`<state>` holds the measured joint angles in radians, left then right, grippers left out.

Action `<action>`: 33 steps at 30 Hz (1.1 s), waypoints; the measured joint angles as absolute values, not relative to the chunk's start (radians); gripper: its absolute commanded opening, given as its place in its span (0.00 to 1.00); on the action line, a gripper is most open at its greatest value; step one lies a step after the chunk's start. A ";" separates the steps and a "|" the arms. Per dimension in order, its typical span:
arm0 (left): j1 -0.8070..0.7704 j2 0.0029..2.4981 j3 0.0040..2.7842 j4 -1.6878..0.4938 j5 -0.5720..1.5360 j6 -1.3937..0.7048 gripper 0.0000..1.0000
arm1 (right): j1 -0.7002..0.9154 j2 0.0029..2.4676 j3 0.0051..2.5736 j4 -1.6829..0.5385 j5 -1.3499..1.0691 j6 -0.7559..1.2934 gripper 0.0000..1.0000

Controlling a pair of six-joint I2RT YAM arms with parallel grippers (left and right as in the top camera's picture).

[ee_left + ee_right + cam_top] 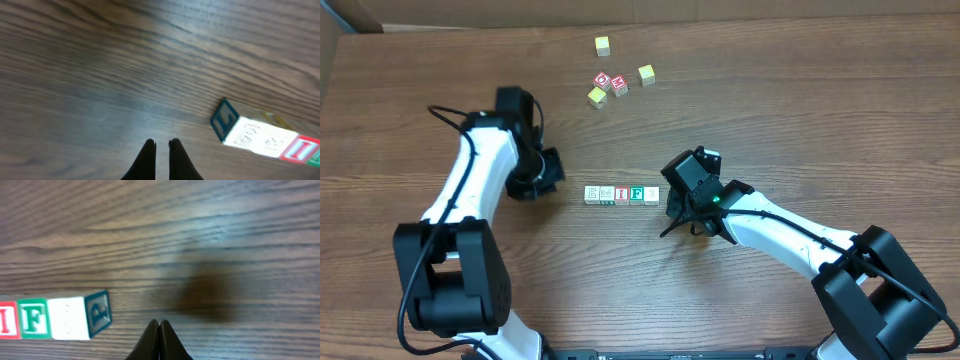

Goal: Flip 5 blocks
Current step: 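Swing the left arm down to the left end of the row, then press the row between the left and right grippers from both ends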

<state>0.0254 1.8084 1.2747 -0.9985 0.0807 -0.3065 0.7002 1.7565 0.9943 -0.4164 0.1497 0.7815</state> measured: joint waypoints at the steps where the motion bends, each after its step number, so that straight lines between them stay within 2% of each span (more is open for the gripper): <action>1: 0.023 1.808 1.252 -0.971 0.080 -0.307 0.04 | 0.700 1.759 0.995 -0.403 0.150 0.782 0.04; 18: -0.071 1.808 1.093 -0.641 0.081 -0.250 0.04 | 0.700 1.797 0.995 -0.360 0.134 0.782 0.04; 33: -0.117 1.808 1.078 -0.658 0.077 -0.228 0.04 | 0.700 1.798 0.995 -0.360 0.126 0.781 0.04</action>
<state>-0.1165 1.8084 1.0779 -0.6579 0.0769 -0.2283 0.7002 1.7977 0.9947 -0.3599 0.1265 0.7815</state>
